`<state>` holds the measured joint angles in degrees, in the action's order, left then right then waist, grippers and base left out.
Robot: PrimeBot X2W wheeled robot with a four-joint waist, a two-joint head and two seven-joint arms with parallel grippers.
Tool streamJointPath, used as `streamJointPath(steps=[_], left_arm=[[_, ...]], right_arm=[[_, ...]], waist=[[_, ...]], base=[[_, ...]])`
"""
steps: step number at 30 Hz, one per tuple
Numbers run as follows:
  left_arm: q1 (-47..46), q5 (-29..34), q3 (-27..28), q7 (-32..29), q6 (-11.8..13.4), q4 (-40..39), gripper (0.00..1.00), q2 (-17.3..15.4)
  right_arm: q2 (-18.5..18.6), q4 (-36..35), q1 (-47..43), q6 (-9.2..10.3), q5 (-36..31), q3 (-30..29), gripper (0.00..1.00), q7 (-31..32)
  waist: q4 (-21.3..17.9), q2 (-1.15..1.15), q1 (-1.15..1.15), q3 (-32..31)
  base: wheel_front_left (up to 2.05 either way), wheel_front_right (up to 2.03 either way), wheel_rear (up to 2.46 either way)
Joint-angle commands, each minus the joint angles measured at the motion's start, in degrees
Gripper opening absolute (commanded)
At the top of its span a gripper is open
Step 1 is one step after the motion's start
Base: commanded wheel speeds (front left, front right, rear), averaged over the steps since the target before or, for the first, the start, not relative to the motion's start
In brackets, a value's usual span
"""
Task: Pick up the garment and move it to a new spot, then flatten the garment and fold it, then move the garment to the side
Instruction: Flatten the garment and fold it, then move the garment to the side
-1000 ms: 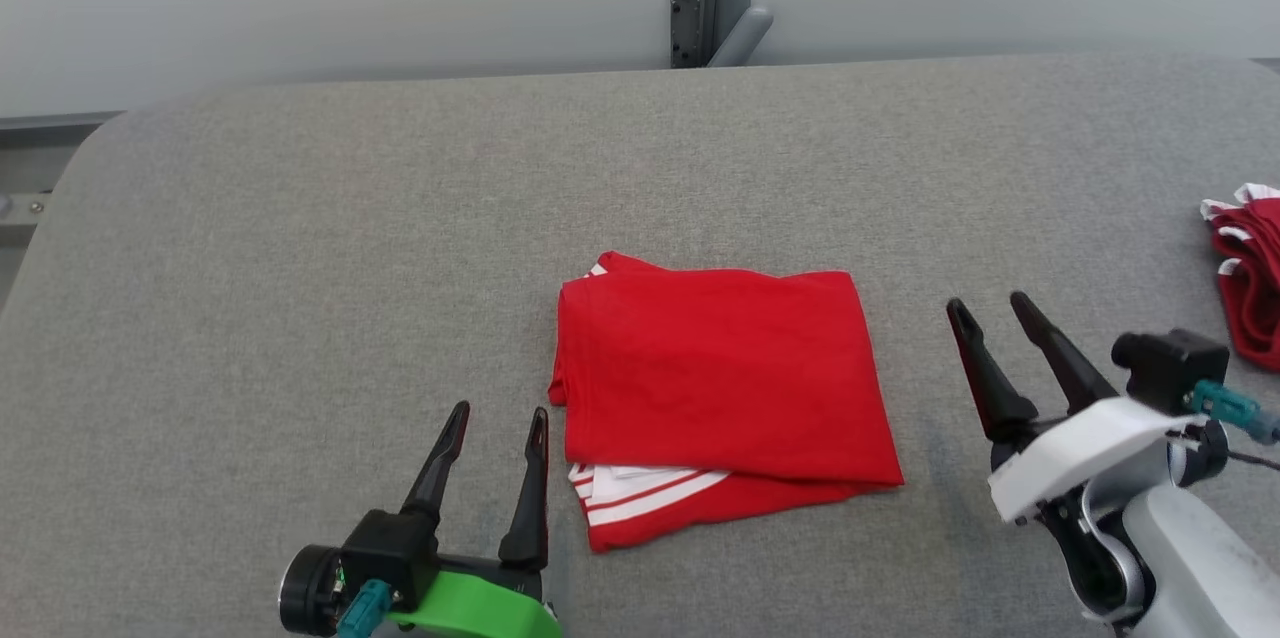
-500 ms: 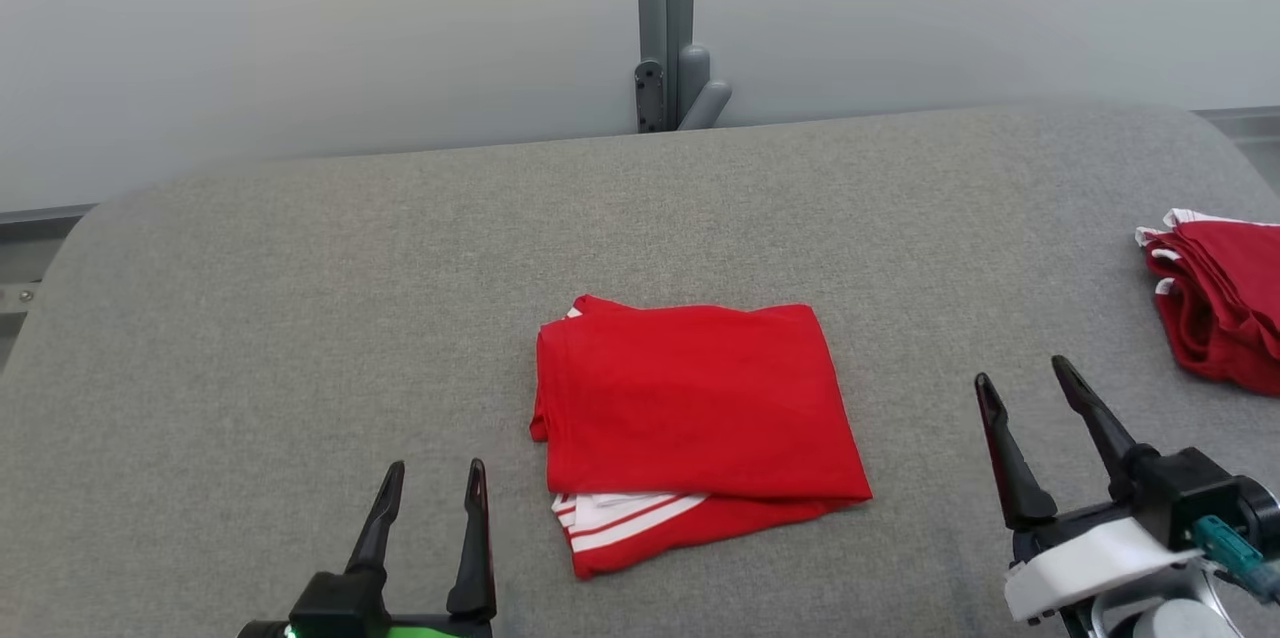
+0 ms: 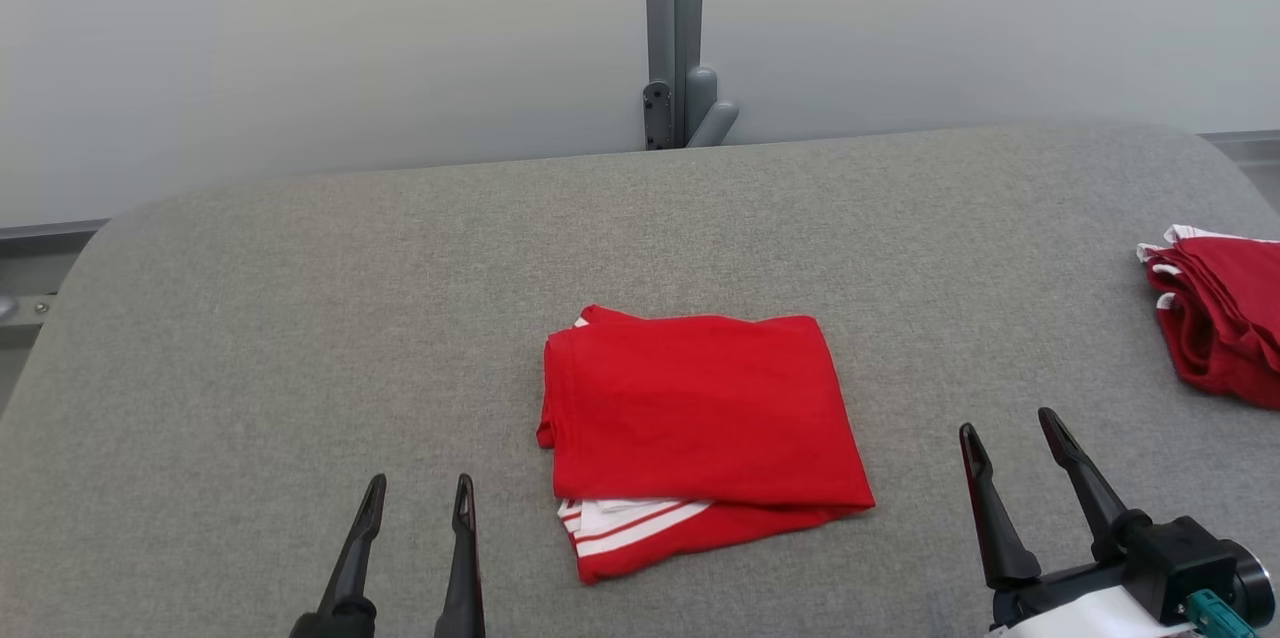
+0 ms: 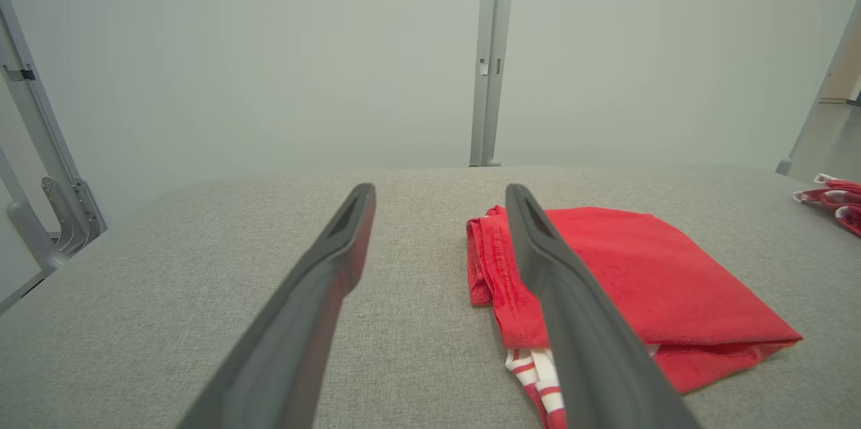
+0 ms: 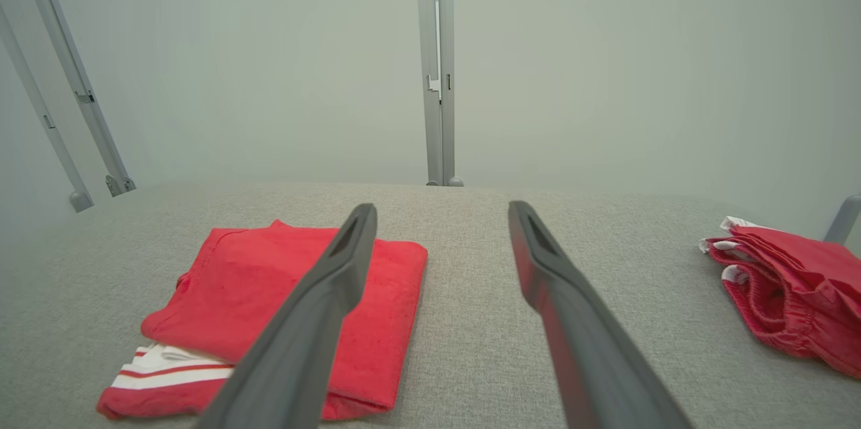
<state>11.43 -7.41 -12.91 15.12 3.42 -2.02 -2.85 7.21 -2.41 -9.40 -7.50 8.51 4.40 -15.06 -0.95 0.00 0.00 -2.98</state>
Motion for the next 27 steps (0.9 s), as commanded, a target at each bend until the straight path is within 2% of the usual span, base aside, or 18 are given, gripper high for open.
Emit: streamJointPath(steps=[1,27], left_arm=[[1.2,0.3,0.3,0.0,0.4,-0.3,1.00,-0.1],[0.2,0.7,-0.5,0.0,1.1,-0.6,1.00,-0.1]], right_arm=[[0.3,0.1,-0.7,0.03,0.2,0.1,1.00,-0.1],[-0.1,1.8,0.1,0.03,1.7,-0.6,1.00,-0.1]], waist=[[0.0,0.00,0.00,0.0],[1.9,0.00,0.00,0.5]], base=[[0.00,0.00,0.00],[0.00,0.00,0.00]])
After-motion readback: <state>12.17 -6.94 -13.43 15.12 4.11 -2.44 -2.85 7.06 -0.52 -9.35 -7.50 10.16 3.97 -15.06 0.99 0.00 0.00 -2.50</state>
